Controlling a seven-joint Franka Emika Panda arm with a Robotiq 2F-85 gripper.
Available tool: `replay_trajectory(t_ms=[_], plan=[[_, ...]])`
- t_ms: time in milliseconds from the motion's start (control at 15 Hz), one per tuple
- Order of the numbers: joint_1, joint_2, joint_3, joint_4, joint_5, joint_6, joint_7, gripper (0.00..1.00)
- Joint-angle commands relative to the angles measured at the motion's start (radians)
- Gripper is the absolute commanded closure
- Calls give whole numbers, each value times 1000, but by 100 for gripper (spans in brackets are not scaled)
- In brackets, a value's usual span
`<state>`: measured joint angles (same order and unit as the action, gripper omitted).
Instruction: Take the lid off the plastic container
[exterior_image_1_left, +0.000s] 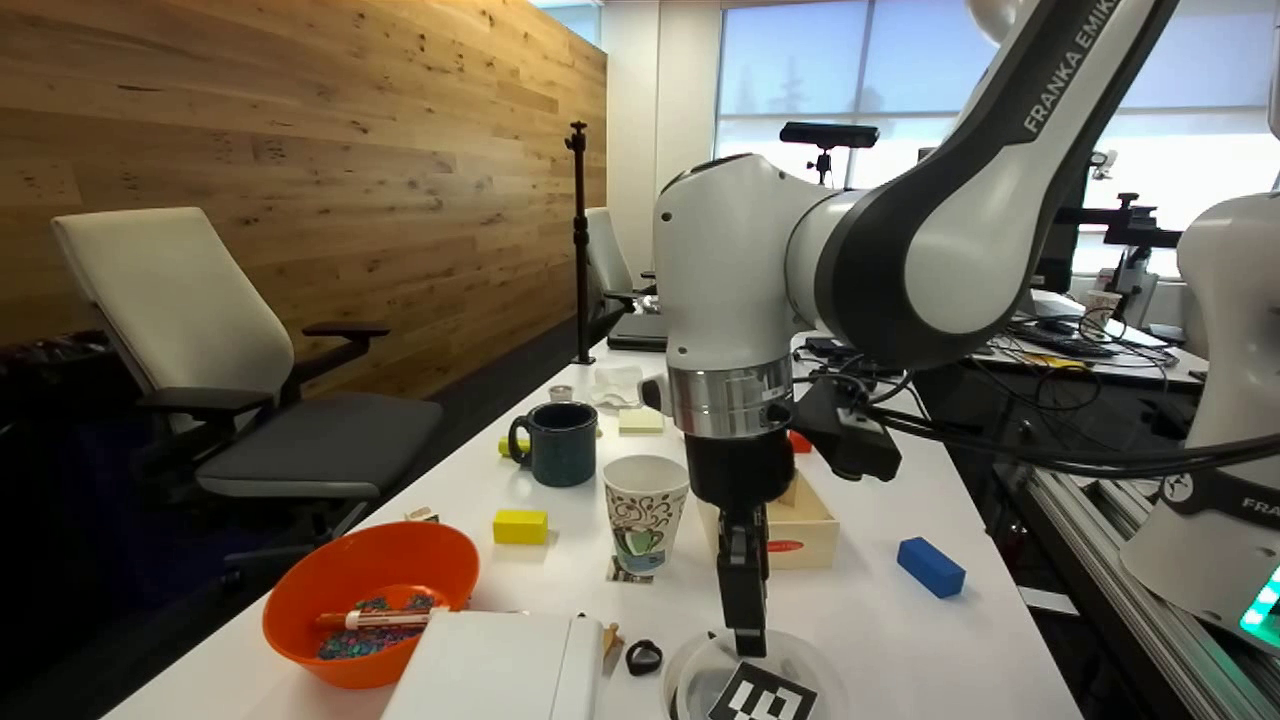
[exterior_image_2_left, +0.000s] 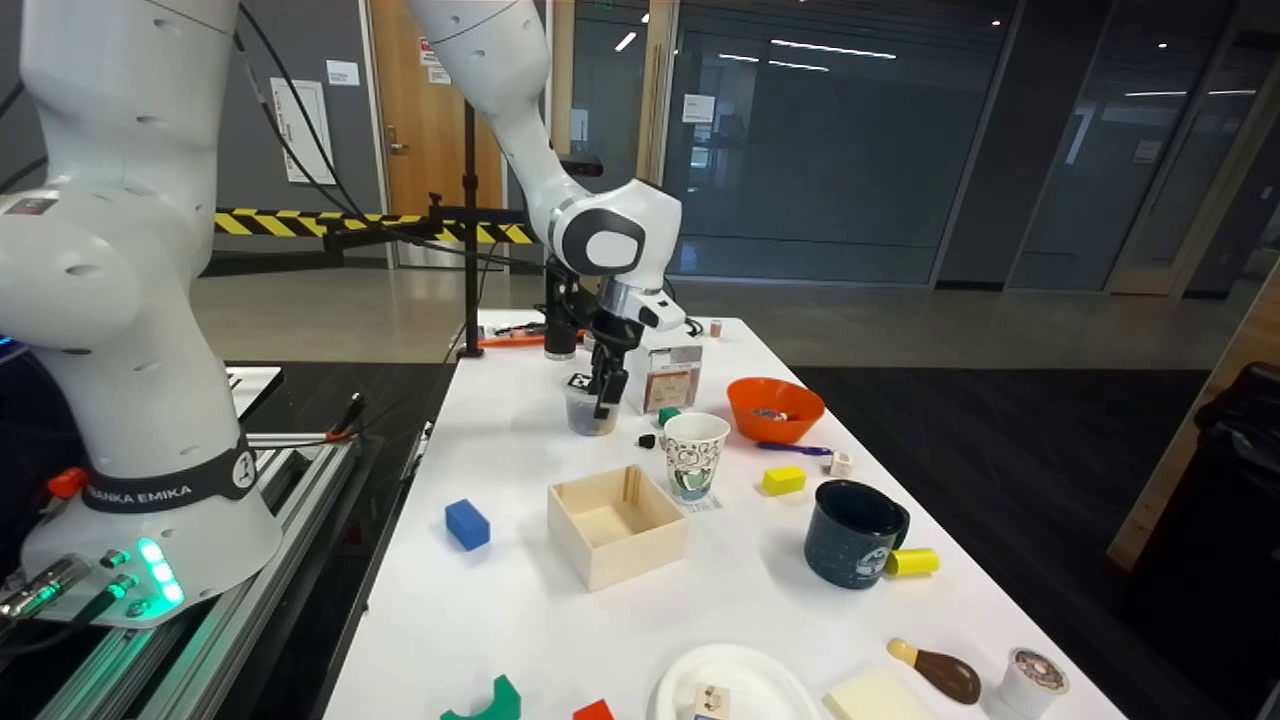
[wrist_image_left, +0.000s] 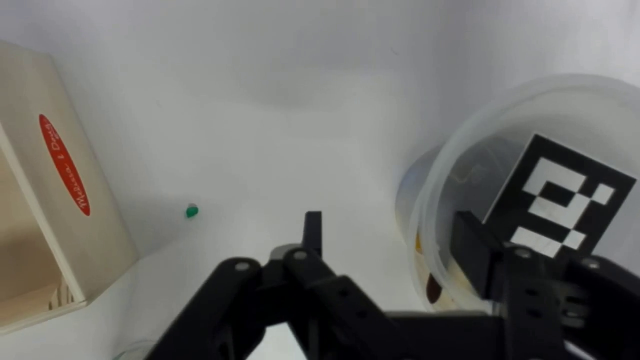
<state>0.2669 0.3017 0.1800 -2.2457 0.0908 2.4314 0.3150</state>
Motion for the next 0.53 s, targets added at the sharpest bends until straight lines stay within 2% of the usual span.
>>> replay_trajectory(t_ms=[0,333,467], plan=[[14,6,-11,17,-23,-9,38,62],[17,7,-11,25,-27,-14,38,97],[18,7,-12,28,-32,-16,39,100]])
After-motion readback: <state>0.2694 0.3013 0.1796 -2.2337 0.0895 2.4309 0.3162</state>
